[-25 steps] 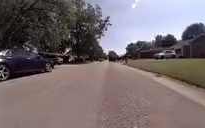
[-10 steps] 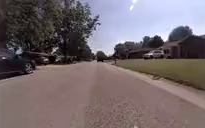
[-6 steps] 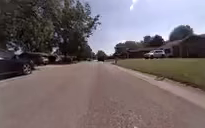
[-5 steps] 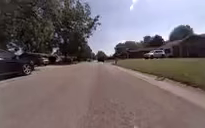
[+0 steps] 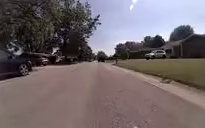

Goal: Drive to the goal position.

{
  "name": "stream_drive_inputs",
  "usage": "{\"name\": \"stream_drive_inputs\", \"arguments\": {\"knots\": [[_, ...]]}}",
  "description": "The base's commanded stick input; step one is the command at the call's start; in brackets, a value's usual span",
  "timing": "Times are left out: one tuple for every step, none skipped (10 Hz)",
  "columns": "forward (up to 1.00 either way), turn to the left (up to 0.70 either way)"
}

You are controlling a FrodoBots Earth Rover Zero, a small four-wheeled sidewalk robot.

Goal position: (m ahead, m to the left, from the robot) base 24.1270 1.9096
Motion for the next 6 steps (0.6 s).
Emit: {"name": "stream_drive_inputs", "arguments": {"knots": [[0.50, 0.00], [0.50, 0.00], [0.50, 0.00], [0.50, 0.00], [0.50, 0.00], [0.50, 0.00]]}}
